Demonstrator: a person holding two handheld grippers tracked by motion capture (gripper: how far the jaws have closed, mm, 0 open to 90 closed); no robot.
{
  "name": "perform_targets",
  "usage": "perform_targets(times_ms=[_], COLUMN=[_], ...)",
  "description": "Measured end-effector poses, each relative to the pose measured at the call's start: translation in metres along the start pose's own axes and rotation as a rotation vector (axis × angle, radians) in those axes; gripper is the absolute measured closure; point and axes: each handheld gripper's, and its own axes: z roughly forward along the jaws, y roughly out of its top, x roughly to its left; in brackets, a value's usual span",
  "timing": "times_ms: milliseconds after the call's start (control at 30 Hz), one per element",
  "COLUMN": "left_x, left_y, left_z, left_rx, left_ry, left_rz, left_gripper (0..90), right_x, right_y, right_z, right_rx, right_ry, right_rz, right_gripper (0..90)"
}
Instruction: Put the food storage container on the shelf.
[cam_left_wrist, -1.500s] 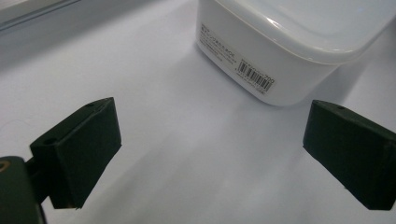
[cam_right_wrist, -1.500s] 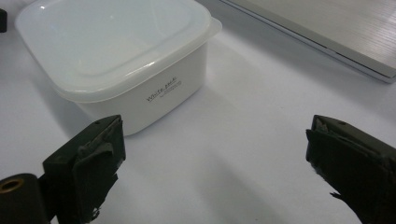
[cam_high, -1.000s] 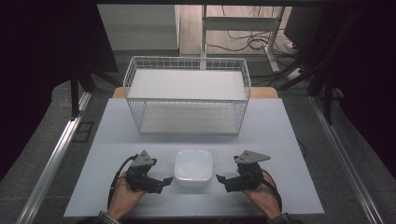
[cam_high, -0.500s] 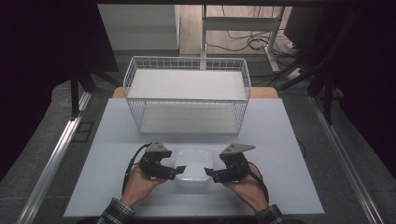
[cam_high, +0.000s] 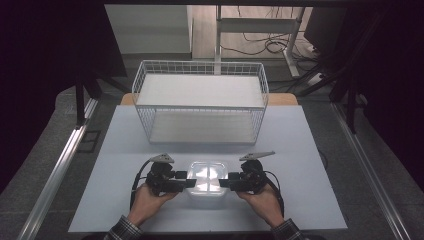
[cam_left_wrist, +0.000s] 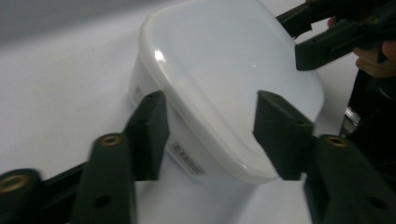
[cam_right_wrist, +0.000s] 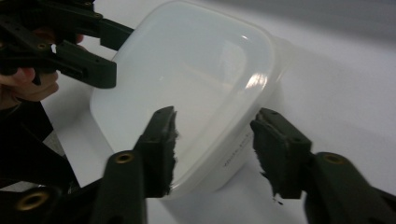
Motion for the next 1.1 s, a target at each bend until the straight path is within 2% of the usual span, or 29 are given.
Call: perform_targets(times_ms=[33,100,167,233,267,300,367,467,500,667,833,867,1100], left_x=[0.0,-0.002,-0.005,-0.009,-0.01,-0.013,-0.014,-0.015,-0.015,-0.015,-0.017,-0.018,-0.019], left_y=[0.0,-0.002,-0.001,0.0,0.0,0.0,0.0,-0.001,-0.001,0.001,0.007,0.011,0.023], left_z=[0.0,-0.004,-0.004,-0.004,-0.006,-0.007,-0.007,-0.006,-0.006,-0.005,-0.012,-0.016,-0.029], left_rx=[0.0,-0.01,-0.013,-0.018,-0.029,-0.048,-0.057,-0.082,-0.087,-0.098,-0.122,-0.14,-0.175], left_ry=[0.0,-0.004,0.014,0.041,0.044,0.061,0.066,0.081,0.084,0.102,0.114,0.12,0.132], left_rz=[0.0,-0.012,-0.016,-0.011,-0.013,-0.008,-0.008,-0.004,-0.008,-0.002,0.019,0.029,0.053], left_gripper=[54.6,57.7,60.3,64.6,64.6,68.9,70.8,78.3,79.0,79.2,79.2,79.3,79.4], right_x=[0.0,0.002,0.003,0.006,0.006,0.008,0.008,0.007,0.007,0.01,0.012,0.013,0.015], right_y=[0.0,-0.002,-0.005,-0.007,-0.007,-0.006,-0.006,-0.007,-0.007,-0.006,-0.001,0.003,0.017], right_z=[0.0,-0.006,-0.008,-0.011,-0.011,-0.015,-0.017,-0.019,-0.019,-0.018,-0.022,-0.024,-0.029], right_rx=[0.0,-0.009,-0.024,-0.052,-0.052,-0.081,-0.091,-0.125,-0.129,-0.146,-0.172,-0.19,-0.226], right_ry=[0.0,0.004,0.002,-0.027,-0.027,-0.05,-0.061,-0.081,-0.098,-0.13,-0.123,-0.12,-0.107], right_rz=[0.0,0.017,0.033,0.051,0.051,0.046,0.043,0.037,0.012,-0.023,-0.04,-0.053,-0.082], right_gripper=[53.7,60.1,62.1,66.9,66.9,71.1,72.6,77.7,77.7,77.8,77.8,77.8,77.7])
